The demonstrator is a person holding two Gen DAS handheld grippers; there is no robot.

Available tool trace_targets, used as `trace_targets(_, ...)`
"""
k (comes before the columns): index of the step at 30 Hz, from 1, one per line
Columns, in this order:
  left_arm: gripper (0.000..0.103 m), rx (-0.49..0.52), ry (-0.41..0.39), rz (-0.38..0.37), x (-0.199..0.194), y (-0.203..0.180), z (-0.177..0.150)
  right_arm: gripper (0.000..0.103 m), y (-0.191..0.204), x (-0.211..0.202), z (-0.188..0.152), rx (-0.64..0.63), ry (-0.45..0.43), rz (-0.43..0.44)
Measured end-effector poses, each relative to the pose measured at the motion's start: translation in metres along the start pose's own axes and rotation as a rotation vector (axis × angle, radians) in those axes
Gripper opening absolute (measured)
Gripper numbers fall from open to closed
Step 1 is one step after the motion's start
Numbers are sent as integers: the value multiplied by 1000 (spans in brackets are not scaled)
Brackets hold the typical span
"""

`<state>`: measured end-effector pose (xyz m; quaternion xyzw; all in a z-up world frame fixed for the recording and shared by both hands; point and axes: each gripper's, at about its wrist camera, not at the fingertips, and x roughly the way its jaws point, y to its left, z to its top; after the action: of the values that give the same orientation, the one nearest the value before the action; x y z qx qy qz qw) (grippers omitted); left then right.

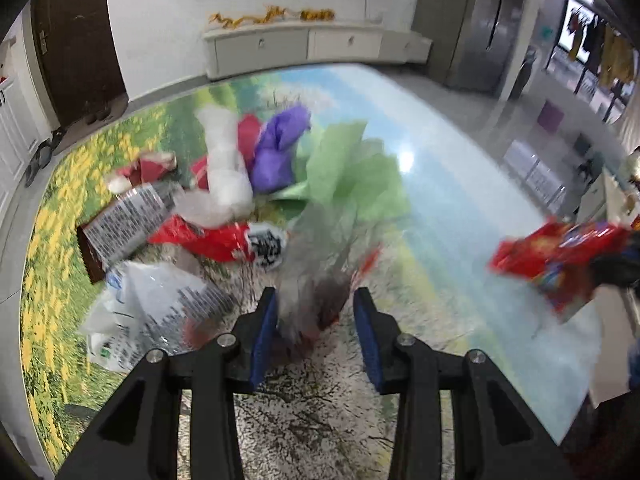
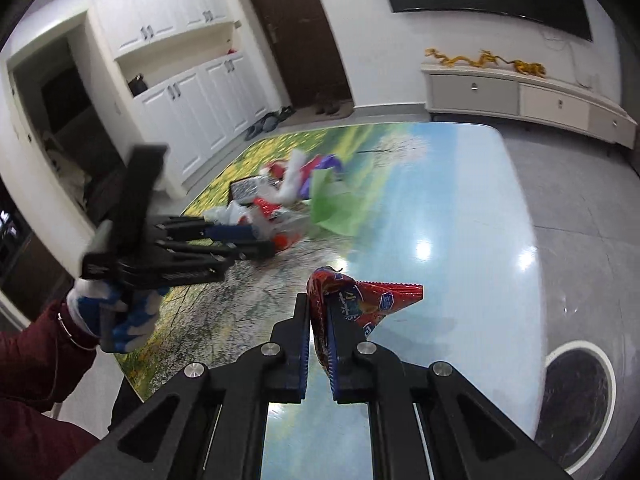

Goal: Collect trash
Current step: 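Grasp clear bag with left gripper while right gripper grasps red snack wrapper, then carry both items over the bin and open both grippers to drop them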

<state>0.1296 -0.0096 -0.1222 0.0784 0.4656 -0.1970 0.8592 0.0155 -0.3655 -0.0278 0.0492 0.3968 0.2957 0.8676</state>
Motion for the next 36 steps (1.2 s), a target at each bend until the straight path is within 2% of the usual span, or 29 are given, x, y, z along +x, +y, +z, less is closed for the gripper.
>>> trace_targets(1,27,-3,4,3,3,-1,-2,8,-4,-4,-1,11,-8,-2)
trace_targets(2,14,-6,10,-2,4,-1,-3,8,-9,-8,-2,21,-18,-5)
trace_targets(6,12,-58,-4,-34,-5,-1,-4,8,-32,-26,-8,71,-63,-19)
trace_targets(12,12,-100,-21,-143,-22,-23,16,8,-80,-55,-19,161,-146,-53)
trace_targets(18,12,-9,-22,-256,-22,-97,57,8,-132,-91,-40,259,-208,-150)
trace_targets(22,12,65,-1,-365,-9,-168,87,8,-172,-114,-60,340,-218,-242)
trace_targets(24,12,94,16,-404,2,-200,100,8,-191,-122,-72,380,-211,-299)
trace_targets(30,13,154,85,-508,46,-295,130,8,-239,-135,-101,495,-189,-383)
trace_targets(32,18,167,105,-533,62,-318,135,10,-251,-136,-108,520,-181,-399)
trace_targets(34,34,166,139,-558,76,-335,140,11,-264,-137,-115,550,-172,-408)
trace_targets(35,53,163,147,-561,82,-342,141,11,-269,-136,-117,561,-169,-412)
trace_targets(36,61,162,147,-558,83,-344,140,11,-274,-136,-121,574,-163,-419)
